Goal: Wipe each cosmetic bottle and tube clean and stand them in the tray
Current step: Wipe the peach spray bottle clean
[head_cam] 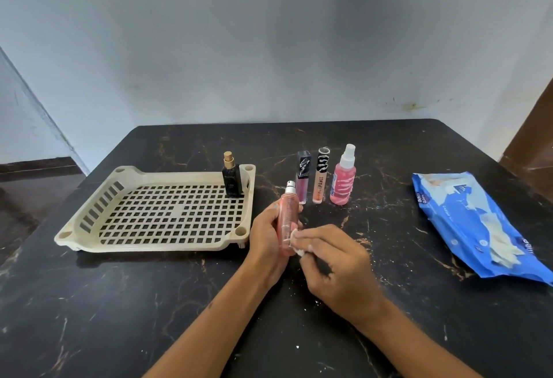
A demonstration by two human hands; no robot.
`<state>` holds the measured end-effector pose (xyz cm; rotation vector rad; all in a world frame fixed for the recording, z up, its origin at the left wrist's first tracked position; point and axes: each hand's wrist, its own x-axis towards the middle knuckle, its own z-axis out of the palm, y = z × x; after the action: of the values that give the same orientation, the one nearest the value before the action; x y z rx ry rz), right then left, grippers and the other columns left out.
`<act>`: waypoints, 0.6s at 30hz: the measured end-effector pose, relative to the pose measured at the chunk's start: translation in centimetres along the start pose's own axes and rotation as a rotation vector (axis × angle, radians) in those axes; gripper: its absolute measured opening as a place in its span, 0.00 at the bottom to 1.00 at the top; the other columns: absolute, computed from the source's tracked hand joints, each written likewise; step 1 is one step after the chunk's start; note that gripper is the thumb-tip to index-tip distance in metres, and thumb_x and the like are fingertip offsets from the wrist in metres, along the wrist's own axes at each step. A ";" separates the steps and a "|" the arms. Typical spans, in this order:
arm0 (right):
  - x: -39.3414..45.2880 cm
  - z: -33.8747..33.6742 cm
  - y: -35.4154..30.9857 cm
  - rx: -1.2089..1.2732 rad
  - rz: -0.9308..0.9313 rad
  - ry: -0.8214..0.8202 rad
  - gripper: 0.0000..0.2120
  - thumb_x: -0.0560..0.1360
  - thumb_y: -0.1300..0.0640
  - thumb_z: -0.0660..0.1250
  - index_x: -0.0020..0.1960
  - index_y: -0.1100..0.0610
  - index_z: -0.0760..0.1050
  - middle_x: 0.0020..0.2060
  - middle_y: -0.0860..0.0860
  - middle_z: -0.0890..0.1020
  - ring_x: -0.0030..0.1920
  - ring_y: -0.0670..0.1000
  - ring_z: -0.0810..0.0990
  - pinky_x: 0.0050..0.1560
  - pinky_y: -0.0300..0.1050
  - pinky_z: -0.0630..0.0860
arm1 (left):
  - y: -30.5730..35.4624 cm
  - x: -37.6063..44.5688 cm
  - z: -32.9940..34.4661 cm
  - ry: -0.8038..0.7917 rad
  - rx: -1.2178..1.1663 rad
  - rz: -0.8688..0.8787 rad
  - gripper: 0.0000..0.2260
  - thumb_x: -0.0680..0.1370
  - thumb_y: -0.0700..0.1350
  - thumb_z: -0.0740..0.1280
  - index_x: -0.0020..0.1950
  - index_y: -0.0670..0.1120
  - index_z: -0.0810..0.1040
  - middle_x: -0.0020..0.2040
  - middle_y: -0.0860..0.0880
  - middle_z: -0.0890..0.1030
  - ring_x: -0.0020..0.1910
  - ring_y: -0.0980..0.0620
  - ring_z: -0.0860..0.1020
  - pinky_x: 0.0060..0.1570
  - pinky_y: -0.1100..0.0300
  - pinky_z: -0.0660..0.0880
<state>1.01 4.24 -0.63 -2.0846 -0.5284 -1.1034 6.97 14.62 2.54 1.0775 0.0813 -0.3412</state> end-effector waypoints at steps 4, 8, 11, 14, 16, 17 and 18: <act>0.1 0.4 0.1 -0.029 0.032 -0.005 0.10 0.73 0.65 0.64 0.49 0.66 0.84 0.47 0.55 0.84 0.49 0.49 0.83 0.55 0.38 0.78 | 0.3 -0.3 0.1 -0.028 -0.027 -0.025 0.12 0.78 0.42 0.53 0.45 0.39 0.74 0.33 0.44 0.74 0.29 0.52 0.73 0.31 0.61 0.71; 0.0 0.3 0.2 -0.035 0.001 0.000 0.08 0.72 0.67 0.65 0.45 0.66 0.84 0.44 0.55 0.84 0.45 0.50 0.83 0.50 0.39 0.79 | 0.0 -0.1 0.1 -0.006 -0.021 -0.010 0.13 0.79 0.42 0.53 0.47 0.39 0.75 0.33 0.44 0.75 0.29 0.52 0.73 0.31 0.61 0.71; 0.0 0.3 -0.3 -0.054 -0.182 -0.079 0.07 0.71 0.69 0.66 0.44 0.67 0.83 0.45 0.56 0.84 0.45 0.53 0.82 0.51 0.42 0.79 | -0.2 0.1 -0.3 0.008 -0.009 -0.059 0.14 0.79 0.45 0.53 0.49 0.39 0.75 0.34 0.44 0.75 0.29 0.53 0.73 0.31 0.62 0.71; 0.2 0.7 0.0 -0.115 -0.150 -0.083 0.09 0.74 0.68 0.65 0.48 0.67 0.83 0.47 0.57 0.84 0.48 0.53 0.81 0.54 0.43 0.79 | -0.1 -0.1 -0.3 -0.011 -0.032 -0.061 0.14 0.80 0.45 0.53 0.51 0.39 0.75 0.34 0.44 0.75 0.31 0.52 0.73 0.33 0.60 0.71; 0.3 0.7 0.3 -0.130 -0.035 -0.017 0.09 0.74 0.66 0.65 0.48 0.67 0.83 0.47 0.56 0.84 0.47 0.52 0.82 0.52 0.43 0.79 | 0.0 -0.1 -0.1 -0.012 -0.025 -0.027 0.13 0.80 0.44 0.52 0.51 0.40 0.75 0.33 0.44 0.74 0.29 0.52 0.73 0.31 0.60 0.71; 0.4 0.5 0.4 -0.135 -0.006 0.013 0.09 0.74 0.66 0.65 0.47 0.66 0.83 0.45 0.55 0.84 0.46 0.52 0.82 0.51 0.43 0.79 | 0.0 -0.1 0.0 -0.008 -0.016 -0.012 0.13 0.80 0.44 0.52 0.51 0.41 0.75 0.33 0.44 0.74 0.29 0.52 0.73 0.30 0.60 0.70; 0.4 0.3 0.5 -0.141 -0.011 0.024 0.08 0.73 0.67 0.65 0.45 0.66 0.83 0.44 0.55 0.84 0.45 0.52 0.82 0.49 0.42 0.79 | 0.0 -0.1 0.1 -0.007 -0.015 -0.003 0.13 0.80 0.43 0.52 0.51 0.41 0.75 0.34 0.44 0.74 0.29 0.51 0.73 0.29 0.60 0.71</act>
<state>1.71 4.17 -0.63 -2.1886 -0.4625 -1.2006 6.82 14.57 2.60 1.0617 0.0792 -0.3459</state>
